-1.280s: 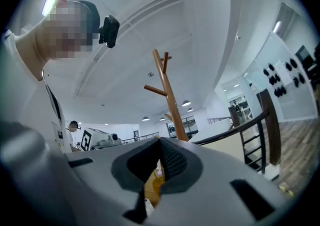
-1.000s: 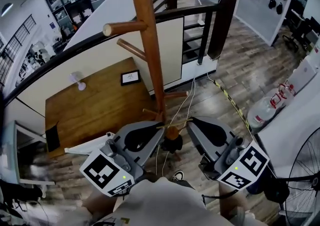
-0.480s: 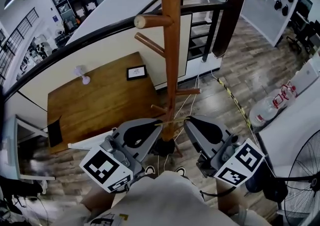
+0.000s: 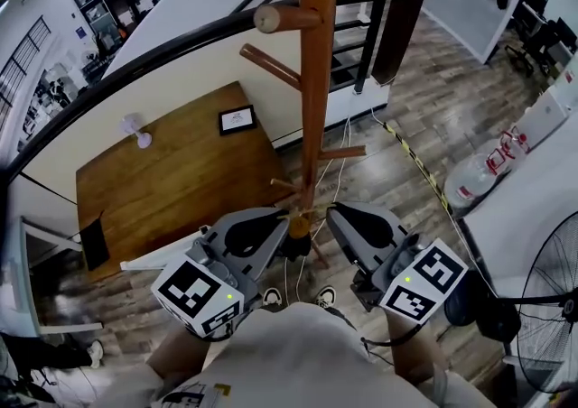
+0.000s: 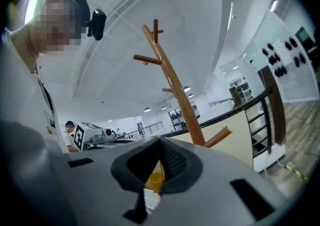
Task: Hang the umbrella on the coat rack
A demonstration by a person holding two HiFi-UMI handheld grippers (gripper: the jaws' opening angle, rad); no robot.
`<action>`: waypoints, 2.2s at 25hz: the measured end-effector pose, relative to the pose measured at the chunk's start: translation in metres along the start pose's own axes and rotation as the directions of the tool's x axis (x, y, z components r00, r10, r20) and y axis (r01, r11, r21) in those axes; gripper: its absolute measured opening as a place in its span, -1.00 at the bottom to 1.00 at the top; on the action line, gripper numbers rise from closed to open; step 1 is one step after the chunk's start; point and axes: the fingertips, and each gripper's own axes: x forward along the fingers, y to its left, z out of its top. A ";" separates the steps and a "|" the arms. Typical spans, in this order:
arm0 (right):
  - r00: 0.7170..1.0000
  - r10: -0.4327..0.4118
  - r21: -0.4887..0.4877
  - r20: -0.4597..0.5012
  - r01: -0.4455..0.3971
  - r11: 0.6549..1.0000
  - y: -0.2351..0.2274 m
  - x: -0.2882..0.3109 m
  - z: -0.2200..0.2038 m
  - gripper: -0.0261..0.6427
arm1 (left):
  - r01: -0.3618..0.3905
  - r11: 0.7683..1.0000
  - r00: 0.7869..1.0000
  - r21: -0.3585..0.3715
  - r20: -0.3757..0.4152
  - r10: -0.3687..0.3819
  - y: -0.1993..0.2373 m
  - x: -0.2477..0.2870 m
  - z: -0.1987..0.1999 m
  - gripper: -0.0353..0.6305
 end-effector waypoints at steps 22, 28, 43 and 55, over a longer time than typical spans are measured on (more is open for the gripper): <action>0.990 -0.061 0.128 -0.127 0.078 0.989 -0.066 0.032 -0.102 -0.91 | -0.026 0.985 0.989 -0.169 -0.150 0.000 0.057 0.045 -0.113 -0.88; 0.987 -0.057 0.129 -0.153 0.077 0.989 -0.072 0.043 -0.132 -0.91 | -0.026 0.986 0.981 -0.162 -0.196 -0.006 0.069 0.051 -0.142 -0.88; 0.971 -0.137 0.103 -0.194 0.159 0.982 -0.109 0.055 -0.170 -0.91 | 0.004 0.975 0.971 -0.222 -0.234 -0.058 0.085 0.082 -0.185 -0.88; 0.953 -0.211 0.100 -0.216 0.237 0.966 -0.143 0.072 -0.187 -0.87 | -0.037 0.969 0.969 -0.243 -0.245 -0.025 0.096 0.117 -0.208 -0.88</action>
